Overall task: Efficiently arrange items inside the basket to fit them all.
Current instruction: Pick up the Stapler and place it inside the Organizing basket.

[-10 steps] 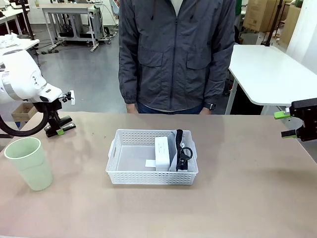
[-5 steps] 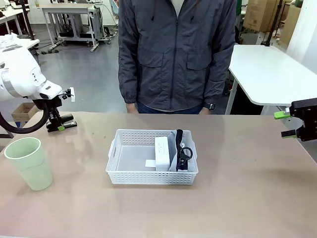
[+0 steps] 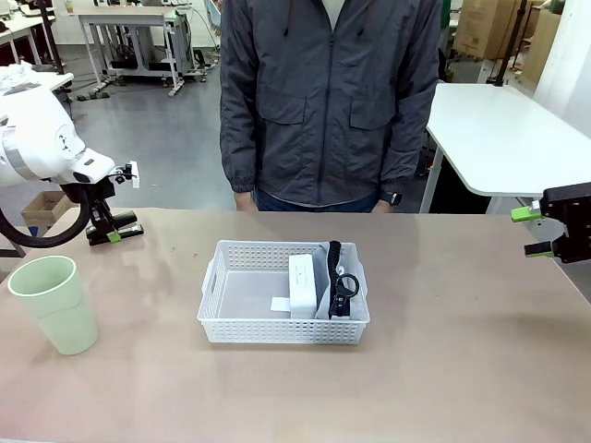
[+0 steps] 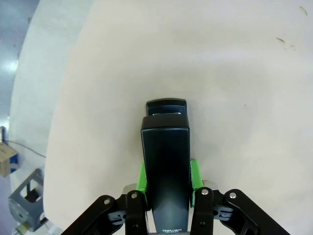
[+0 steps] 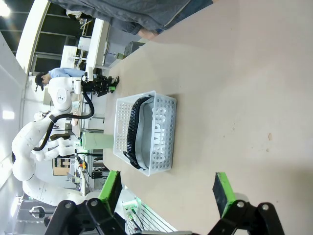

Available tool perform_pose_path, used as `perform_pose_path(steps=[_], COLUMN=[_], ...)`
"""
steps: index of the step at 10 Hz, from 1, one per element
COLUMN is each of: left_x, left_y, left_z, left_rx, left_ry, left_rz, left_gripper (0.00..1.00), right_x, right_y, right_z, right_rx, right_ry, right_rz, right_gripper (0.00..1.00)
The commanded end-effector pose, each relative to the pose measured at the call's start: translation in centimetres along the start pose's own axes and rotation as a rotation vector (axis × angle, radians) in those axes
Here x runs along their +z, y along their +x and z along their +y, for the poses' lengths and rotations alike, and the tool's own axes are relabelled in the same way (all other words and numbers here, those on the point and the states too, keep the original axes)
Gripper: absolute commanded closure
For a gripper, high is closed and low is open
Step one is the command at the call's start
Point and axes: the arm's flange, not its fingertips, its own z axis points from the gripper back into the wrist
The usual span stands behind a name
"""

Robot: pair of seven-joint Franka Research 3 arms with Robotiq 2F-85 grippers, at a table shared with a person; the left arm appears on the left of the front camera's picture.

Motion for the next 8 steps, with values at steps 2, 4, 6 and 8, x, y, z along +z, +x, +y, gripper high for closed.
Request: perform_pose_path(steps=[2,4,6,8], left_x=[1.9,6.9,12.9,17.2], left_y=[-0.5,-1.6,-4.0,-6.7], left_z=[-1.1,-3.1,-6.4,-8.7], left_rx=[0.028,0.060,0.129,0.227], left_ry=[-0.097,-0.205,-0.116,-0.061], left_rz=[-0.069,-0.185,-0.326,-0.361], left_gripper=[1.00,1.00,1.00,1.00], right_x=[0.1,0.1,0.1,0.1], right_y=[0.0,0.0,0.0,0.0], right_z=[0.1,0.1,0.1,0.1], right_rx=[0.008,0.008,0.008,0.008], right_ry=[0.008,0.008,0.008,0.008], right_rz=[0.000,0.000,0.000,0.000], right_gripper=[0.00,0.00,0.00,0.00])
